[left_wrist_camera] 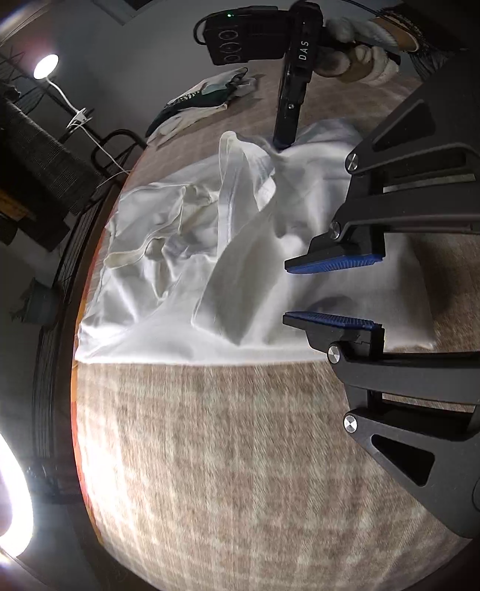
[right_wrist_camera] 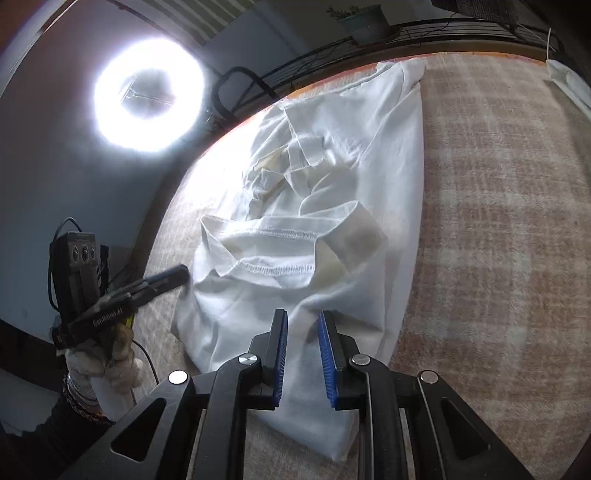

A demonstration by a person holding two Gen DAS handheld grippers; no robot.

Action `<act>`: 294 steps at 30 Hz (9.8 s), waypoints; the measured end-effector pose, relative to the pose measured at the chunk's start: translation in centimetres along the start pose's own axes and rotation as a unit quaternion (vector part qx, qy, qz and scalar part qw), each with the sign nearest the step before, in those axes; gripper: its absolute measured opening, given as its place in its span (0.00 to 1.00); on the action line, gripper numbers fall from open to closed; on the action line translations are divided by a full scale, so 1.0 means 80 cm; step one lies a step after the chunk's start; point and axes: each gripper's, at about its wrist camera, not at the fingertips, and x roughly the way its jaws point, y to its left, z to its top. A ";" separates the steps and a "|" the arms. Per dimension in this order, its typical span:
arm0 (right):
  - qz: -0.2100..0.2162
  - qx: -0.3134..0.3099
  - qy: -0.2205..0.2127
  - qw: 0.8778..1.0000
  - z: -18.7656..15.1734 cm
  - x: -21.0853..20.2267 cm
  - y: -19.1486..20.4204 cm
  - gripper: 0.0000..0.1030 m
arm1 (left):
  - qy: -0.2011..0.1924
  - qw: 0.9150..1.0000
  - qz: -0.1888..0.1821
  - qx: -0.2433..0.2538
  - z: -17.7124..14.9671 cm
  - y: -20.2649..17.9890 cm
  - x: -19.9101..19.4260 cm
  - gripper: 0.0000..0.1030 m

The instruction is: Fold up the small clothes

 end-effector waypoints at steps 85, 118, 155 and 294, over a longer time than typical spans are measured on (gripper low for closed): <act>-0.121 -0.074 -0.052 0.989 0.038 -0.013 0.011 0.37 | -0.066 0.993 0.085 0.044 0.077 0.032 0.020 0.24; -0.183 -0.085 -0.088 0.976 0.272 0.079 -0.067 0.09 | -0.077 0.988 0.117 0.070 0.271 0.057 0.158 0.04; -0.162 -0.153 -0.123 0.967 0.005 -0.072 0.090 0.06 | -0.123 0.983 0.080 0.108 -0.016 0.002 -0.100 0.02; -0.068 -0.025 -0.115 0.991 -0.012 -0.090 0.078 0.06 | -0.065 0.996 -0.055 -0.034 0.002 -0.062 -0.076 0.06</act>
